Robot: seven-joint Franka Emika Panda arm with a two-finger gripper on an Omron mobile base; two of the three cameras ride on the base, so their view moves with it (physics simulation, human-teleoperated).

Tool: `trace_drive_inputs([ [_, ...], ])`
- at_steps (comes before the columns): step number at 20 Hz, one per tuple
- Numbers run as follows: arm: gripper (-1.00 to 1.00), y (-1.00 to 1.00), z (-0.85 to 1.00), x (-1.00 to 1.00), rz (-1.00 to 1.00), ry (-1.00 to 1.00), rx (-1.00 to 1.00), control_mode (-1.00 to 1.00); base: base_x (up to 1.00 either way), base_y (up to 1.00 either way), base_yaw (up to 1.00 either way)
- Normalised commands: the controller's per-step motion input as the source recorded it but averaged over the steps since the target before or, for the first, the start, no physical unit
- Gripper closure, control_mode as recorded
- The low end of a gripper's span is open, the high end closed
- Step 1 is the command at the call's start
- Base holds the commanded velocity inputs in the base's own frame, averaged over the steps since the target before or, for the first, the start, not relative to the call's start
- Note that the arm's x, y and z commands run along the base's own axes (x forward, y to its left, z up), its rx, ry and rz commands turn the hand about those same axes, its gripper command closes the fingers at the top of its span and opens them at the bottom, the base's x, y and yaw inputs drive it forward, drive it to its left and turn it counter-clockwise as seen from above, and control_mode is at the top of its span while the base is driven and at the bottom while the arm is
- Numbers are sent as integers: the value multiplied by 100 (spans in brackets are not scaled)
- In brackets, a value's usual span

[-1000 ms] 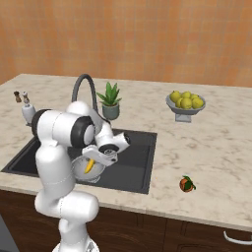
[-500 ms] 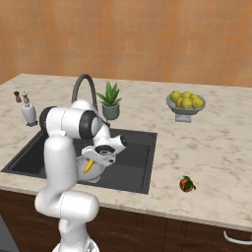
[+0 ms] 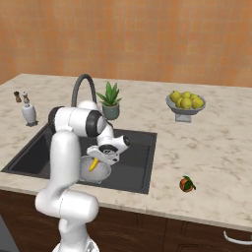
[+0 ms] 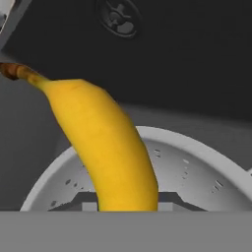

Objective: Put the colander in the sink, put the banana, orange in the colander, and turn on the sink faucet and pour water over the colander.

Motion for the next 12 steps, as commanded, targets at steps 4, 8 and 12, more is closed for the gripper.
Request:
trace_drive_inputs([
  [4, -100, 11, -6, -24, 0, -3, 0, -100, 0, 0, 0],
  [8, -100, 9, 2, -49, 0, -9, 0, -100, 0, 0, 0],
  [12, -100, 0, 26, -35, 0, -12, 0, -100, 0, 0, 0],
])
